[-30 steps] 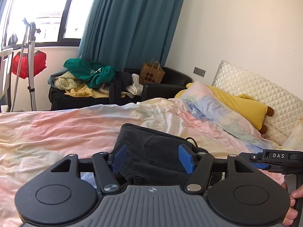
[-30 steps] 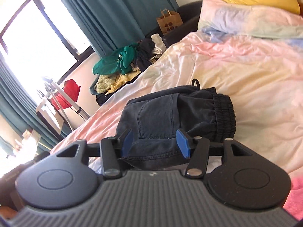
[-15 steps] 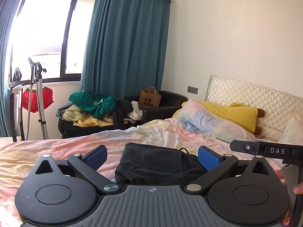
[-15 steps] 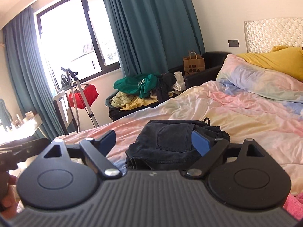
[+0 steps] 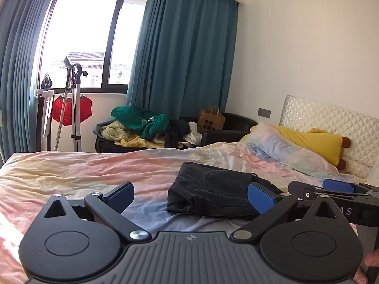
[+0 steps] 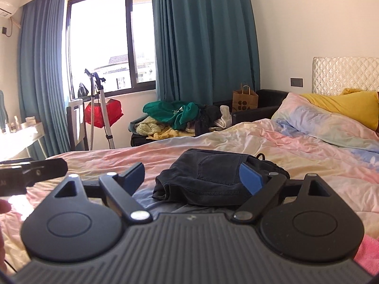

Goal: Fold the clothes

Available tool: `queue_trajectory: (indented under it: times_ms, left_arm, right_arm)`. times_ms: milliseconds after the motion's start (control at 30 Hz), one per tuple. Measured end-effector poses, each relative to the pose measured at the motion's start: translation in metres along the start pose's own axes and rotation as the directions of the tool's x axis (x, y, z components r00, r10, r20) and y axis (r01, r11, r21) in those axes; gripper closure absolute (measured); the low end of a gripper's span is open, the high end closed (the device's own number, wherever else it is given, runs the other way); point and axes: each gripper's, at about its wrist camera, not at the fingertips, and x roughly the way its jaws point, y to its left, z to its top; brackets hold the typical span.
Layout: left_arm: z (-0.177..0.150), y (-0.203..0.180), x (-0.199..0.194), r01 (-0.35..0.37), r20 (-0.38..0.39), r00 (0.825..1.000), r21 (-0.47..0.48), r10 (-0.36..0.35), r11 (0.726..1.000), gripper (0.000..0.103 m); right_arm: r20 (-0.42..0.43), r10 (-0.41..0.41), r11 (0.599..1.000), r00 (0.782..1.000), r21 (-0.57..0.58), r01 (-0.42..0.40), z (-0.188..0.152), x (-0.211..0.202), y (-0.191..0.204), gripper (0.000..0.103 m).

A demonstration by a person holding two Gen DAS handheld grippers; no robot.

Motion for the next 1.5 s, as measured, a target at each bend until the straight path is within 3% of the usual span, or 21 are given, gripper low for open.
queue_trajectory:
  times_ms: [233, 500, 733, 1500]
  left_arm:
    - [-0.02, 0.02, -0.001, -0.005, -0.007, 1.0, -0.029, 0.004, 1.0, 0.0]
    - [-0.032, 0.013, 0.013, -0.036, -0.038, 0.999, 0.001, 0.036, 0.999, 0.0]
    - [-0.043, 0.01, 0.02, -0.063, -0.087, 0.994, 0.025, 0.065, 0.998, 0.0]
    - [-0.035, 0.018, 0.005, -0.098, -0.06, 0.993, 0.008, 0.099, 0.995, 0.0]
  right_arm:
    - [-0.021, -0.039, 0.999, 0.999, -0.014, 0.039, -0.023, 0.019, 0.013, 0.014]
    - [-0.011, -0.094, 0.996, 0.996, 0.005, 0.094, -0.042, 0.03, 0.011, 0.014]
    - [-0.017, -0.077, 0.997, 0.997, 0.026, 0.078, -0.044, 0.032, 0.007, 0.014]
    - [-0.043, -0.074, 0.997, 0.996, 0.022, 0.075, -0.044, 0.037, 0.01, 0.014]
